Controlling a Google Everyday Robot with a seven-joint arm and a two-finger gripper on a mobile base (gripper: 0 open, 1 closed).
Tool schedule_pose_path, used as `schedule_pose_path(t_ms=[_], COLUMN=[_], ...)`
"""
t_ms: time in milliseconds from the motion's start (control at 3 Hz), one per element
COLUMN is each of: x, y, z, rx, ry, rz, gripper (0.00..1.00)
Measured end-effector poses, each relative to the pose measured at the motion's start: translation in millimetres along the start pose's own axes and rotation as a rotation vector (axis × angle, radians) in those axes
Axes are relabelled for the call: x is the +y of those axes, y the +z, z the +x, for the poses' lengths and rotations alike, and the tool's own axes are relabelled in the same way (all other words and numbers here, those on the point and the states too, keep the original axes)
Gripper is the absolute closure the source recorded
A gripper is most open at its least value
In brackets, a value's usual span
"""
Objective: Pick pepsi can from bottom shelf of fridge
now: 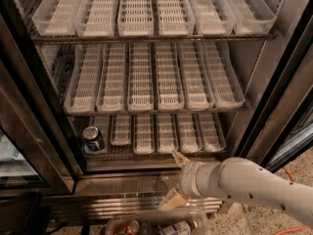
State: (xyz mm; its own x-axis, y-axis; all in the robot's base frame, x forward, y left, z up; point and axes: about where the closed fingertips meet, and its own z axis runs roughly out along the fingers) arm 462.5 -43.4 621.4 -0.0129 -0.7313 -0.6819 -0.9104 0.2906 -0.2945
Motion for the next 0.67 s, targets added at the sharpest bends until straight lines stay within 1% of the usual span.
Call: schedule_pose_path(t_ms=[333,667], x=[7,-1], y=[25,54], z=[-13,-34], rx=[-0.090,-0.164], ry=[0.017,0.027], rz=[0.058,0.139], gripper=[0.00,0.00])
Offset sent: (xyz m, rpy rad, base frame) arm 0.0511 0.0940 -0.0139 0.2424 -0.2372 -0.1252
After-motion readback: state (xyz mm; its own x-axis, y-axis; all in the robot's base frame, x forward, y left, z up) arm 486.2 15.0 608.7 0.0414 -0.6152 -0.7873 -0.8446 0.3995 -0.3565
